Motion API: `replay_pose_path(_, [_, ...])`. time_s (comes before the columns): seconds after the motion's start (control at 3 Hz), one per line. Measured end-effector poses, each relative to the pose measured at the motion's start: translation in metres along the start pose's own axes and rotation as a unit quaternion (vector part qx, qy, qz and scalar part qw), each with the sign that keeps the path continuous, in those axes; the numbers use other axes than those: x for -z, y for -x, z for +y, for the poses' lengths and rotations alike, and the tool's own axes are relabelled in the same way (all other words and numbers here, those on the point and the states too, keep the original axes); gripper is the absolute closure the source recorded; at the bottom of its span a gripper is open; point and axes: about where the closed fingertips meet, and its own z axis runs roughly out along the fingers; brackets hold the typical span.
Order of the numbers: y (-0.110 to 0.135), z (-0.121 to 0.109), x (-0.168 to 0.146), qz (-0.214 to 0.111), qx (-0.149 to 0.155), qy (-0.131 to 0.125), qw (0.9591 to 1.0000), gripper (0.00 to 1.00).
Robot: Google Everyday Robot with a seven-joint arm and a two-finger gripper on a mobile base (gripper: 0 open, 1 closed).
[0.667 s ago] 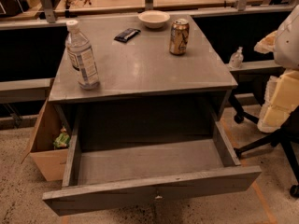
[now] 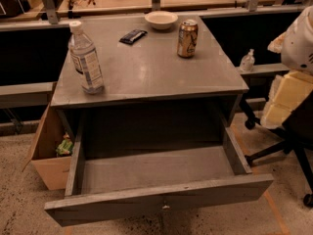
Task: Place orange can into top drawer
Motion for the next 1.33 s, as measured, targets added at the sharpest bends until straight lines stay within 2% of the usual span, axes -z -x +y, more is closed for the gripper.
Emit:
replay_pose_path(0.33, [0.001,-0.045,-0.023,-0.034,-0.03,-0.044,0.998,0.0])
replay_pose_path(0.67, [0.009,-0.083,-0.047,-0.104,-0.06,-0.078,0.9897,0.0])
replay_pose_path(1.0, [0.031,-0.123,-0.066,-0.192,-0.092,-0.099,0.9721,0.0])
replay_pose_path(1.33, [0.049,-0.159,-0.085,-0.289,-0.146,-0.103,0.9405,0.0])
